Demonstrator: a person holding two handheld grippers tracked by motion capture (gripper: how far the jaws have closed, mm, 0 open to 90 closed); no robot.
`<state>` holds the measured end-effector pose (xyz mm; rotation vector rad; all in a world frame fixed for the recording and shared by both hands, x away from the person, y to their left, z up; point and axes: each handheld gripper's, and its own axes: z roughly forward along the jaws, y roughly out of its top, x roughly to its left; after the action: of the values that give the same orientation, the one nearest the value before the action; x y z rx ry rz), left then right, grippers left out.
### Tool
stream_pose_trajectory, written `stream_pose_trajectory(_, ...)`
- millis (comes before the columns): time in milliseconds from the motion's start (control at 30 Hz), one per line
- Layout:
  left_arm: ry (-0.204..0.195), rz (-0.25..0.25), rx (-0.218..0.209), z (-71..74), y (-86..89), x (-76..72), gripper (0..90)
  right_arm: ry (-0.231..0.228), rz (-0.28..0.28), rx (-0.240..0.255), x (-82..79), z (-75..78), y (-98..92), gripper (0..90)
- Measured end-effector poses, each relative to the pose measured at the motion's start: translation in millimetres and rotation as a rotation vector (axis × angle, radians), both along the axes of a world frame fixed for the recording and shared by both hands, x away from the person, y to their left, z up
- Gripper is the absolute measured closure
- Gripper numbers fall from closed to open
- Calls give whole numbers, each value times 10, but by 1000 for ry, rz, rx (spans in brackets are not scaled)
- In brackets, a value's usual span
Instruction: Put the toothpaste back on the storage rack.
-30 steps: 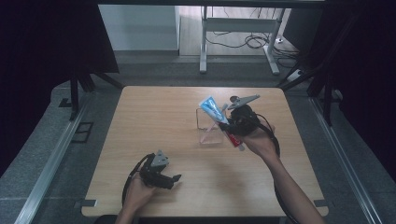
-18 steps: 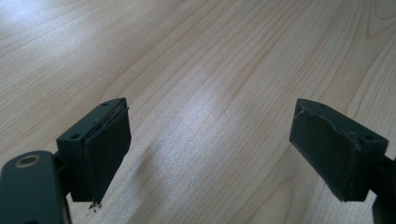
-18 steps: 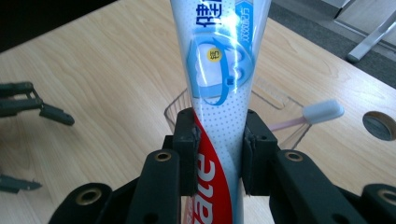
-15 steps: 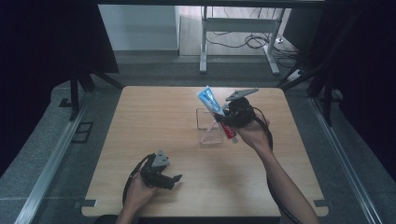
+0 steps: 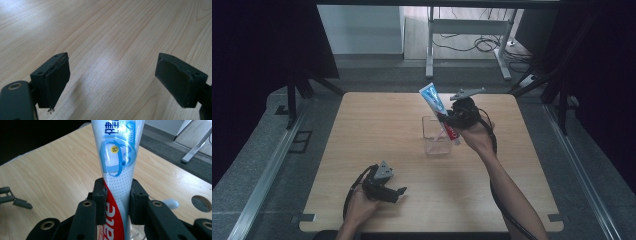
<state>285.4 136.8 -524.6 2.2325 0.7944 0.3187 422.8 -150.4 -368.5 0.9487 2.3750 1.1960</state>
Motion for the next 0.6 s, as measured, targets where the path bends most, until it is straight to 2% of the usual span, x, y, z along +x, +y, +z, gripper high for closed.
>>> stream_pose_trajectory(367,-2,0,1,4,9,2,129,-42,-14,21,141,19,128,718)
stream_pose_trajectory(600,-2,-1,-2,8,18,2,128,-58,-22,19,217,-57,185,718)
